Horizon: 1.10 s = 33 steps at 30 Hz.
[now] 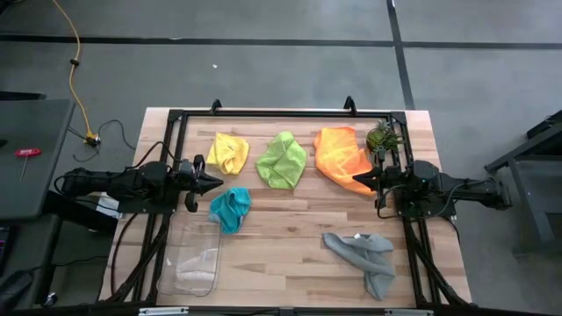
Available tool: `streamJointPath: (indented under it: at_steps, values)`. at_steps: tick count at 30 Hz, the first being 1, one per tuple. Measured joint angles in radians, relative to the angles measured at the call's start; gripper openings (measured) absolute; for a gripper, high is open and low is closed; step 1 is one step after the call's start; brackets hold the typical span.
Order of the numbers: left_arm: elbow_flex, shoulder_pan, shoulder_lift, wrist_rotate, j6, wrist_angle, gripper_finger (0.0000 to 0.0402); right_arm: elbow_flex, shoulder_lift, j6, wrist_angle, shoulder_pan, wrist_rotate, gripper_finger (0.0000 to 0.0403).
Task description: Fold microfiber towels
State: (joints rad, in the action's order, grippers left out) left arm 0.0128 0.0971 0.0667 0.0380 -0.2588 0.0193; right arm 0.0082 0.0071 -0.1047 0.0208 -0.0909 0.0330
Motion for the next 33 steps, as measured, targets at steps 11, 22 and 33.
streamJointPath:
  at_steps: [11, 22, 33]
  values:
    - [0.0, 0.0, 0.0, 0.0, 0.0, 0.0, 0.0, 0.0, 0.0, 0.0, 0.0, 0.0, 0.0, 0.0]
    - [0.0, 0.0, 0.0, 0.0, 0.0, 0.0, 0.0, 0.0, 0.0, 0.0, 0.0, 0.0, 0.0, 0.0]
    - [0.0, 0.0, 0.0, 0.0, 0.0, 0.0, 0.0, 0.0, 0.001, 0.209, 0.141, 0.0, 0.012, 0.0]
